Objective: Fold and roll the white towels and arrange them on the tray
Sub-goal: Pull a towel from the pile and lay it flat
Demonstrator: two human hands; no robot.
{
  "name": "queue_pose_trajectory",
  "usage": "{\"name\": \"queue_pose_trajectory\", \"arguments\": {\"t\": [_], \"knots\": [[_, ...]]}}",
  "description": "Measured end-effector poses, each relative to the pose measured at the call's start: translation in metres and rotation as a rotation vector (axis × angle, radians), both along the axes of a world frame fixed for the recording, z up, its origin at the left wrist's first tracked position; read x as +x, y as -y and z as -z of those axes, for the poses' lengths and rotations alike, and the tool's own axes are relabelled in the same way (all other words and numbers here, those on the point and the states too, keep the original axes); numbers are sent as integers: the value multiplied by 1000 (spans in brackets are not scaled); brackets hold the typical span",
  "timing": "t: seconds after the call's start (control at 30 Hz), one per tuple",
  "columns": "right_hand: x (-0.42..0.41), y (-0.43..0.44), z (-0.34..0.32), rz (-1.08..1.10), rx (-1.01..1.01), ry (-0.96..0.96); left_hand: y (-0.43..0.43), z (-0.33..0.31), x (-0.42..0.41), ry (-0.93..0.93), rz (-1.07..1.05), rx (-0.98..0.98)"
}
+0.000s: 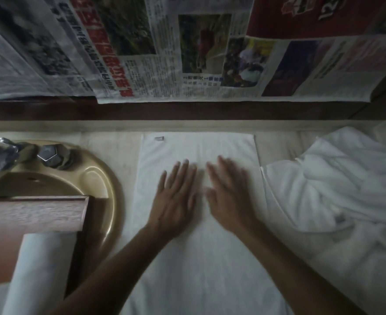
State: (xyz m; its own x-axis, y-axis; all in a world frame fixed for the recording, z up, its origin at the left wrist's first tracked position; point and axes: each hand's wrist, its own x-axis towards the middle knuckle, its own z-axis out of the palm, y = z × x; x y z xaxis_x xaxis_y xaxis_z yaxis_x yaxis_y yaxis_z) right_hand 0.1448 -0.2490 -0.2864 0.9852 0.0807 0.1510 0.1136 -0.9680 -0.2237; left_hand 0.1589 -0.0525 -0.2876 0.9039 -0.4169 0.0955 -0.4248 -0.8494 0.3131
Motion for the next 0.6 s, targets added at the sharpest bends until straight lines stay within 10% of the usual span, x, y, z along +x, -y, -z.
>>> {"name": "queue_pose_trajectory", "arguments": {"t": [0.6], "knots": [[-123, 42, 10, 1, -12, 27, -38, 9, -135, 38, -129, -20]]}}
